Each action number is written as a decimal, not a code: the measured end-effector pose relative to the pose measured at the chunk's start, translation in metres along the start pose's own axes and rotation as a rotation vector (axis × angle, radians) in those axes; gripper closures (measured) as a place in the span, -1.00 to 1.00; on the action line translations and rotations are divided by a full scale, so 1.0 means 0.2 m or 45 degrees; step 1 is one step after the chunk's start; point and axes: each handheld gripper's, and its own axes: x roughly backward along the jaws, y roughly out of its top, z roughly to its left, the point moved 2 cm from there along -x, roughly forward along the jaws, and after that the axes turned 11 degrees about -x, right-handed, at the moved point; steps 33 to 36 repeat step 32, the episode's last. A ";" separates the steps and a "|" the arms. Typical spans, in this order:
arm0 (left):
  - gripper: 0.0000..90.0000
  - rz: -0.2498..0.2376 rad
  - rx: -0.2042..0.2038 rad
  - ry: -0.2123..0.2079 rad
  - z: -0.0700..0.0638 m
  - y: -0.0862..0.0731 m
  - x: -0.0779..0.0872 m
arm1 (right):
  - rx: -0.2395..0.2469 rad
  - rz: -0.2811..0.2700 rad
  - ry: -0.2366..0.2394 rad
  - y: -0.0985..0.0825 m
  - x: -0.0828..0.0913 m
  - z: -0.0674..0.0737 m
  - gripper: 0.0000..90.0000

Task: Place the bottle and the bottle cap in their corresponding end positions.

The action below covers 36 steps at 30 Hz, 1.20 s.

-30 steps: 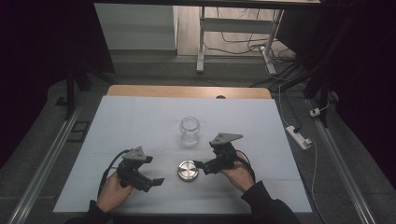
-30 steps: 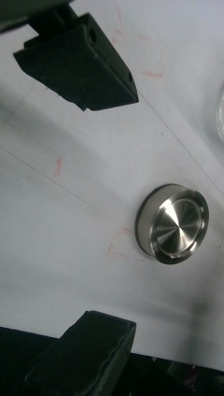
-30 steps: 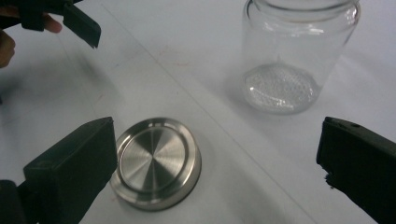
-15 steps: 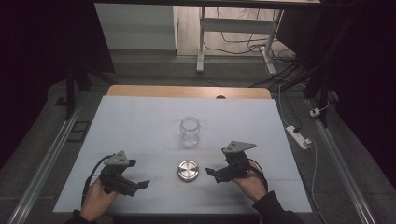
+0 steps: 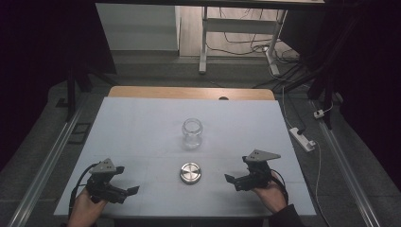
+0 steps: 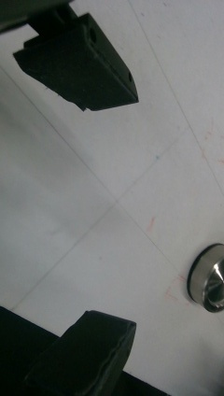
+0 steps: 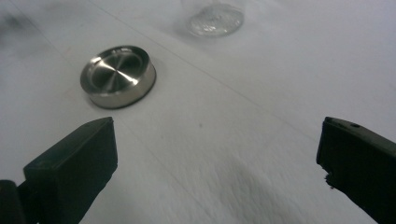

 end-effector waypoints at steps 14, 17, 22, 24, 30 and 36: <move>-1.00 0.036 0.082 0.086 0.01 -0.14 0.09 | -0.091 0.016 -0.142 -0.18 0.21 -0.12 -1.00; -1.00 0.050 0.098 0.107 0.01 -0.16 0.11 | -0.096 0.022 -0.173 -0.20 0.24 -0.13 -1.00; -1.00 0.081 0.115 0.146 0.01 -0.21 0.13 | -0.118 0.033 -0.205 -0.24 0.28 -0.14 -1.00; -1.00 0.087 0.123 0.156 0.01 -0.22 0.14 | -0.127 0.023 -0.213 -0.24 0.29 -0.13 -1.00; -1.00 0.114 0.139 0.189 0.00 -0.23 0.15 | -0.153 0.033 -0.224 -0.26 0.33 -0.13 -1.00; -1.00 0.119 0.144 0.186 0.01 -0.23 0.15 | -0.153 0.040 -0.227 -0.27 0.33 -0.13 -1.00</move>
